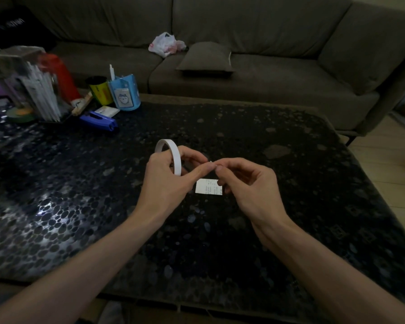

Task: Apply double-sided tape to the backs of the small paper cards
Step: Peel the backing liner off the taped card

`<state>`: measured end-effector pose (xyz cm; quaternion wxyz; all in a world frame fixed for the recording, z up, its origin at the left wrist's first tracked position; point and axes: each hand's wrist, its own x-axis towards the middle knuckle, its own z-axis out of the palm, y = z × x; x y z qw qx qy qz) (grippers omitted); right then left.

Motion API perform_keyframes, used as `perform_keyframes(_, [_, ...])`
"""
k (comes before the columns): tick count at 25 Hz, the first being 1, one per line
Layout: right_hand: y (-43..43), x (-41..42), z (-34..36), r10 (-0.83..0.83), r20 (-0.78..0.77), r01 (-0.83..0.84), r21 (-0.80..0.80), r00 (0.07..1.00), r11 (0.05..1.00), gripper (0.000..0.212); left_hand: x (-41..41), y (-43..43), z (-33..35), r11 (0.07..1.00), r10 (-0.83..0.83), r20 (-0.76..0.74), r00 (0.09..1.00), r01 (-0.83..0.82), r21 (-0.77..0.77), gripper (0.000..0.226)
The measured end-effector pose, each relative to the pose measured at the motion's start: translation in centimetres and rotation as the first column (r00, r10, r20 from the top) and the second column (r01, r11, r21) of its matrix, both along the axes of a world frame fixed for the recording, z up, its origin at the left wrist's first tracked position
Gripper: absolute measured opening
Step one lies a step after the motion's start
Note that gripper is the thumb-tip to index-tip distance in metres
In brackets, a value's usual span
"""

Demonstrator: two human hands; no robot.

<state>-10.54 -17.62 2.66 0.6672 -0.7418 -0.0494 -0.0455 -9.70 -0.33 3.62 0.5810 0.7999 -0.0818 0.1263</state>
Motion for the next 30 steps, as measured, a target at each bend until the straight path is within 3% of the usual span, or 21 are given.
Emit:
perform_keyframes(8, [-0.06, -0.03, -0.01, -0.002, 0.021, 0.002, 0.034, 1.0, 0.999, 0.023, -0.15, -0.07, -0.15, 1.0, -0.008, 0.014, 1.0, 0.008, 0.03, 0.011])
perform_keyframes(30, [0.08, -0.35, 0.19, 0.057, 0.021, -0.056, -0.023, 0.998, 0.998, 0.049, 0.04, 0.25, -0.35, 0.983, -0.025, -0.14, 0.99, -0.001, -0.184, 0.016])
